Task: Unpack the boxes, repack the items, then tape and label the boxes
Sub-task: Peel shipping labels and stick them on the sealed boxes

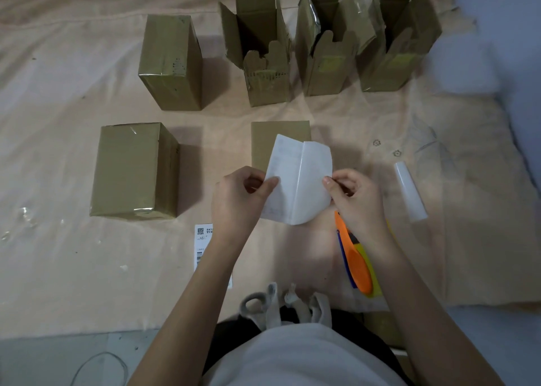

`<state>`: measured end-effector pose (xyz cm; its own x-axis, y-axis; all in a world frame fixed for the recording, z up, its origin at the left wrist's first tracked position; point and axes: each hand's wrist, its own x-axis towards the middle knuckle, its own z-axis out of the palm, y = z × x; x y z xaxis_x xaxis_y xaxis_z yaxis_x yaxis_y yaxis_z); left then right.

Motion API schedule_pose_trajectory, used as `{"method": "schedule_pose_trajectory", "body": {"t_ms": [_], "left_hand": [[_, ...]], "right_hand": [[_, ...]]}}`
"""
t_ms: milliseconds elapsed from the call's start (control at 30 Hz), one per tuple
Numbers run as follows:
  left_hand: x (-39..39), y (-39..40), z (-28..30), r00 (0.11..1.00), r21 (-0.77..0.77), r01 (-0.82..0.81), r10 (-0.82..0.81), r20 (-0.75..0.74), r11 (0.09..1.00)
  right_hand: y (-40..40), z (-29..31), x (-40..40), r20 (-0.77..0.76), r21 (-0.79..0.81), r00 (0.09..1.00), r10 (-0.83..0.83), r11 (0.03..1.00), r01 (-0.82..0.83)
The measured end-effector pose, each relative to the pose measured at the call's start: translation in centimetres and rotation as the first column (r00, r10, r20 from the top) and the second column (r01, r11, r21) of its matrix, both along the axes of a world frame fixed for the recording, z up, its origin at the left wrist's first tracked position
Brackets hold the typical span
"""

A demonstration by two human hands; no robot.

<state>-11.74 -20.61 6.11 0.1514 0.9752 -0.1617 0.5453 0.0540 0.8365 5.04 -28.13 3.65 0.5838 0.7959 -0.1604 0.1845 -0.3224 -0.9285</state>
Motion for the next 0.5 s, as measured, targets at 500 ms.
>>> {"method": "schedule_pose_trajectory", "body": {"t_ms": [500], "left_hand": [[0.6, 0.2, 0.5, 0.992, -0.027, -0.007, 0.011, 0.124, 1.000]], "right_hand": [[-2.3, -0.1, 4.1, 0.009, 0.015, 0.990, -0.144, 0.990, 0.144]]}}
